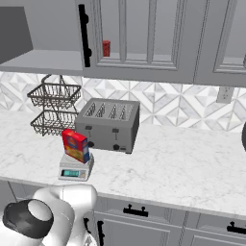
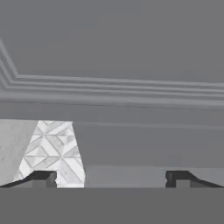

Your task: Pick the boxed food and place it on the digital scale for weighing, and close the cabinet.

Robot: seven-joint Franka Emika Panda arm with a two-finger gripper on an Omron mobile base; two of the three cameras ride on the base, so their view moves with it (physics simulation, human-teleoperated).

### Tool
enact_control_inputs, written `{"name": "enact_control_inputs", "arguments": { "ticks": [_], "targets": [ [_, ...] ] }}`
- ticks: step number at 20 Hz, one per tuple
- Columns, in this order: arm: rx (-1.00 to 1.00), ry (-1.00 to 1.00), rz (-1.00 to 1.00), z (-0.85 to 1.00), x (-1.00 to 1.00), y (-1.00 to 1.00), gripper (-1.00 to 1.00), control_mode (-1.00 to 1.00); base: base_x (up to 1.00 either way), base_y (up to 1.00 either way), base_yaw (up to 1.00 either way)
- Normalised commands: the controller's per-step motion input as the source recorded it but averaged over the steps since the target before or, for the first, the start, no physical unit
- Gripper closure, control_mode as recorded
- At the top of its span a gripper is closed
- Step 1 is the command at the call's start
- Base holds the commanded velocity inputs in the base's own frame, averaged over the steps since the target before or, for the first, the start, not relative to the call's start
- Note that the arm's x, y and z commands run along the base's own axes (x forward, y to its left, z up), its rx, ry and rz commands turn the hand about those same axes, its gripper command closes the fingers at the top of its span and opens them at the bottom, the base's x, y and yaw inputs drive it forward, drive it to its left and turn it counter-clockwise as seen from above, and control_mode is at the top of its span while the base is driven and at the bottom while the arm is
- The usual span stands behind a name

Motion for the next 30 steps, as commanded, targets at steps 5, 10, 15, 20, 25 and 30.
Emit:
{"name": "enact_control_inputs", "arguments": {
  "ticks": [5, 10, 15, 20, 25, 30],
  "targets": [
    [0.00, 0.03, -0.33, -0.28, 1.00, -0.68, -1.00, -1.00, 0.00, 0.00, 0.00],
    [0.00, 0.00, -0.27, -0.25, 1.00, -0.73, -1.00, -1.00, 0.00, 0.00, 0.00],
    [0.00, 0.00, -0.24, -0.26, 1.00, -0.76, -1.00, -1.00, 0.00, 0.00, 0.00],
    [0.02, -0.01, -0.21, -0.20, 1.00, -0.89, -1.00, -1.00, 0.00, 0.00, 0.00],
    [0.04, 0.00, -0.21, -0.13, 1.00, -0.98, -1.00, -1.00, 0.00, 0.00, 0.00],
    [0.08, 0.00, -0.18, -0.01, 1.00, -0.90, -1.00, -1.00, 0.00, 0.00, 0.00]
  ]
}}
